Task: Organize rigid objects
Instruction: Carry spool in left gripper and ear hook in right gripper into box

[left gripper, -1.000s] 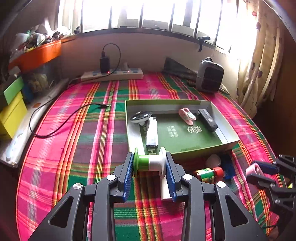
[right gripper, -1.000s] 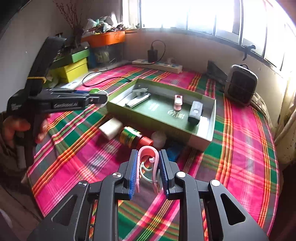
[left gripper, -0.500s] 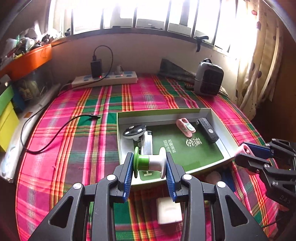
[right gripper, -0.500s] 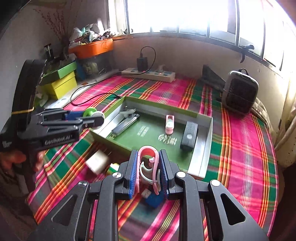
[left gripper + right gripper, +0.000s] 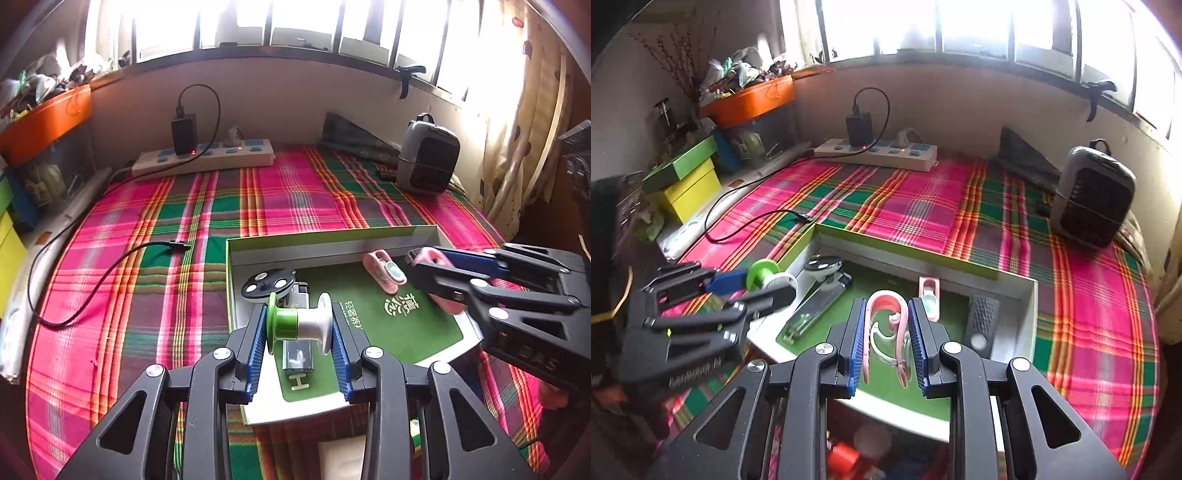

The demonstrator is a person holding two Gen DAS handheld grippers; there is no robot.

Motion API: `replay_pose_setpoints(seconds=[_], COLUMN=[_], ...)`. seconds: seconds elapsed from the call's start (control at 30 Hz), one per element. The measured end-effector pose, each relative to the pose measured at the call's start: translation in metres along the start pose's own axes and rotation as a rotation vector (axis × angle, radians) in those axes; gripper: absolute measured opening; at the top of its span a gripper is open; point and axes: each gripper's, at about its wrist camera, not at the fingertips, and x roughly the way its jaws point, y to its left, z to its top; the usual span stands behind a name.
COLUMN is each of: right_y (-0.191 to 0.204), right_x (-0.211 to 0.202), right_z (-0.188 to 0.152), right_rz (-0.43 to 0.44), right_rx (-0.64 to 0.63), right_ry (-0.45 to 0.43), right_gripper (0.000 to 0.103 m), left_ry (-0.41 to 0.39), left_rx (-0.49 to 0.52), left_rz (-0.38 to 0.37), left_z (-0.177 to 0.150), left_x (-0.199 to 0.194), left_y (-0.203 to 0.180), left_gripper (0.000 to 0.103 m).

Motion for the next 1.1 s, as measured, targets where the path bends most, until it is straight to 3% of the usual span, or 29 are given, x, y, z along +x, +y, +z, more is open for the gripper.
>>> replay_pose_setpoints(seconds=[0.47, 1.1], right_y=[-0.012, -0.006], right_x=[0.059, 0.087], right_z=[0.02, 0.021], right_rz=[0.035, -0.004], right_rx=[0.064, 0.031], right_ry=[0.088, 0.114], right_gripper=[0.024, 0.024], left_ry=[0.042, 0.068], left_rx=[-0.018, -0.016], left_rz=[0.008, 0.005], left_z=[0.001, -0.003], left_x=[0.025, 0.037], left_y=[0.005, 0.004], left_gripper=[0.032, 0.032])
